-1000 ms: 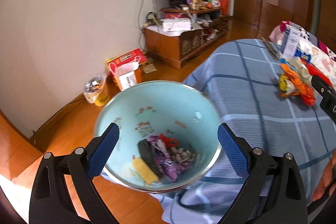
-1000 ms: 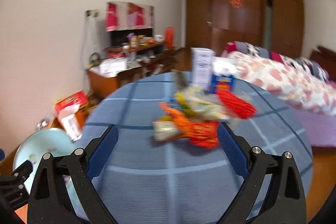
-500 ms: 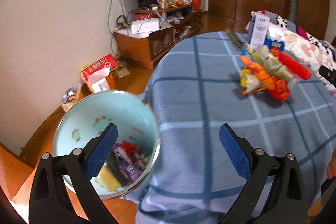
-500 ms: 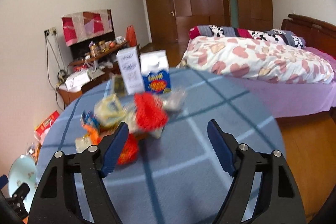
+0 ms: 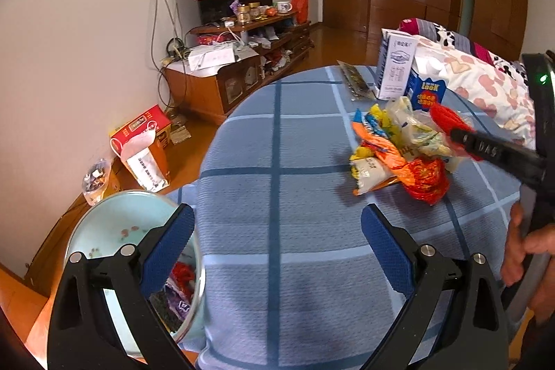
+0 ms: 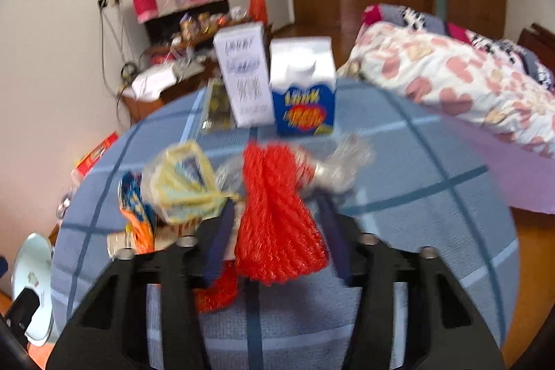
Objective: Collect trash
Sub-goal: 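Grasp the red-orange snack packet with the left tool while the right tool grasps the red mesh bag, then carry packet and mesh bag over the bucket and open both tools to drop them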
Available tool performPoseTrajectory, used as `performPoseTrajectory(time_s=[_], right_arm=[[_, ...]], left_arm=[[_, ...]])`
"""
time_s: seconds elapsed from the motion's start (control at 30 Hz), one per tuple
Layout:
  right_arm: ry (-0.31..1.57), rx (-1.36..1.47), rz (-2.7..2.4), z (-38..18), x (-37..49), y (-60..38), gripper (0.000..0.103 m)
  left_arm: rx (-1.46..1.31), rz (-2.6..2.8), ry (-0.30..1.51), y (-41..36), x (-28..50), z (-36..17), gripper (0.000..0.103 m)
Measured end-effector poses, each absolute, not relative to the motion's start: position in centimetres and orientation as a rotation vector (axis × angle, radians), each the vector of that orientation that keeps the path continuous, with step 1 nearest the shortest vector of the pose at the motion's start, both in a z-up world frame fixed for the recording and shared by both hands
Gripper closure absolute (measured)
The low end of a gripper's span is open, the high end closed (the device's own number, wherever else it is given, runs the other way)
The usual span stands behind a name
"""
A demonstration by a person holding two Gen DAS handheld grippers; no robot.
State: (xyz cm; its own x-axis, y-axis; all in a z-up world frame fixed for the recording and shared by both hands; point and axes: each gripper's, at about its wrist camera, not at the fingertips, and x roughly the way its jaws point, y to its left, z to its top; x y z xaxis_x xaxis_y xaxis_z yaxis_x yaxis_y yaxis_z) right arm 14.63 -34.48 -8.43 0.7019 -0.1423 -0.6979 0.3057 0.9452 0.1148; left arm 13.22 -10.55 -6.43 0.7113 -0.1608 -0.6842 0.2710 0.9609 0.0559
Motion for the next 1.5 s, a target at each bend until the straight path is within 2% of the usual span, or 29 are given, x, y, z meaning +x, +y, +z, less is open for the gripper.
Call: performPoseTrajectory(time_s=[0.03,0.07,0.27,0.33,0.67,0.77,0.83,0.9,1.0,1.5], right_arm=[[0.771,0.238,-0.24,-8.7,14.5,-34.5,0.077],[0.766,0.248,-0.225,-8.7,14.2,-34.5,0.079],[0.606,0.258,-0.255,-6.1,9.6,-34.3,0.079],[0.578,0.233,-0.297,-5.9,7.8,-34.0,0.079],[0.612,0.341,-0.378,-8.7,5.7,-36.0,0.079],[0.619,0.335,-0.363,-8.8,5.8,-35.8,0.079],[0.622,0.336,-0.357,-8.9,5.9,-35.6,0.079],[0.623,0.333,-0.361,-8.8,5.9,-35.7,0.079],[0.603,0.328,-0.381,-8.7,5.4,-35.5,0.079],[0.566,0.277,-0.389,-7.8,1.2,-29.3,0.079]], left_arm=[[0.158,-0.248,0.742,-11.0,13.3,-6.5,0.009],[0.156,-0.257,0.742,-11.4,13.4,-6.5,0.009],[0.118,-0.302,0.756,-14.1,14.3,-6.7,0.015],[0.096,-0.316,0.761,-15.3,14.7,-6.9,0.02],[0.036,-0.349,0.853,-22.9,17.4,-10.0,0.032],[0.046,-0.336,0.872,-23.8,17.9,-11.4,0.04],[0.072,-0.341,0.843,-24.0,17.8,-11.4,0.057],[0.041,-0.385,0.857,-23.5,17.8,-11.1,0.065],[0.036,-0.412,0.828,-22.4,17.1,-10.2,0.07],[0.014,-0.478,0.74,-12.9,10.1,-7.1,0.071]])
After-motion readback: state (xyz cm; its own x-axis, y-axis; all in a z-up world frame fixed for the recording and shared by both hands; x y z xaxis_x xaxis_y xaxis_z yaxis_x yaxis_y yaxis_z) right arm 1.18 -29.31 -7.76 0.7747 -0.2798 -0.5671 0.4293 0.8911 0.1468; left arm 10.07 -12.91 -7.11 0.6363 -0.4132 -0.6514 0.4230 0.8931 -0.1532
